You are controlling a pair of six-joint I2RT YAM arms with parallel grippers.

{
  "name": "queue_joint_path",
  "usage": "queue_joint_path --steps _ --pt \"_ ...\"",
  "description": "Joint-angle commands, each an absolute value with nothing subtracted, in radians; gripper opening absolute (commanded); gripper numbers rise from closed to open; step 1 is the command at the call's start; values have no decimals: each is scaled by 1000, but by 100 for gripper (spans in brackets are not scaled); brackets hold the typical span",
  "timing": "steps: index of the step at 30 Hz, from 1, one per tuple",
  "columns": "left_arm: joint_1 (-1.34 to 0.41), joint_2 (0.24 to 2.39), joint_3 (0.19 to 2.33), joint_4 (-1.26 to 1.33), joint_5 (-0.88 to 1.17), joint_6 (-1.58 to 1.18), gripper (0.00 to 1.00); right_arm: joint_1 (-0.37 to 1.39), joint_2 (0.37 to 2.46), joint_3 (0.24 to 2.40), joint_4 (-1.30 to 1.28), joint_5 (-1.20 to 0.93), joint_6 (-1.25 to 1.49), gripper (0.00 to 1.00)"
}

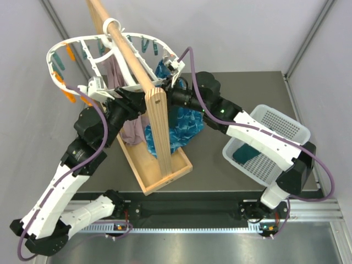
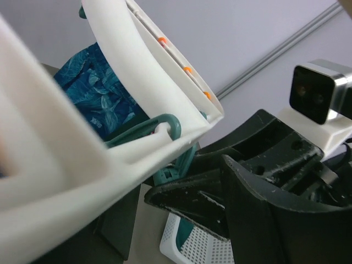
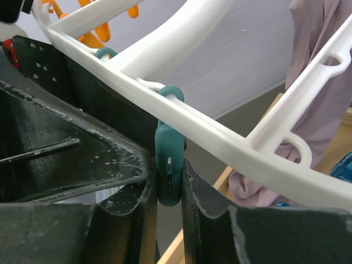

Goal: Clip the socks to the hanger
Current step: Open the clamp at the hanger.

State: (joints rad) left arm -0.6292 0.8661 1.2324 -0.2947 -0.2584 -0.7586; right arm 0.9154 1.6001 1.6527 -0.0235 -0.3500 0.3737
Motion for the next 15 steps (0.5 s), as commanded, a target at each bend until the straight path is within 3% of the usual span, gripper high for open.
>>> queue_joint_path --steps 1,11,15 --pt "-632 902 1276 -265 -261 -742 63 933 1572 1707 -81 -400 318 0" --pt "-632 939 1275 -249 -276 -736 61 936 1583 1733 -104 -463 284 0" --pt "-630 931 1267 -249 -279 -741 43 936 1578 1729 -103 -468 281 0"
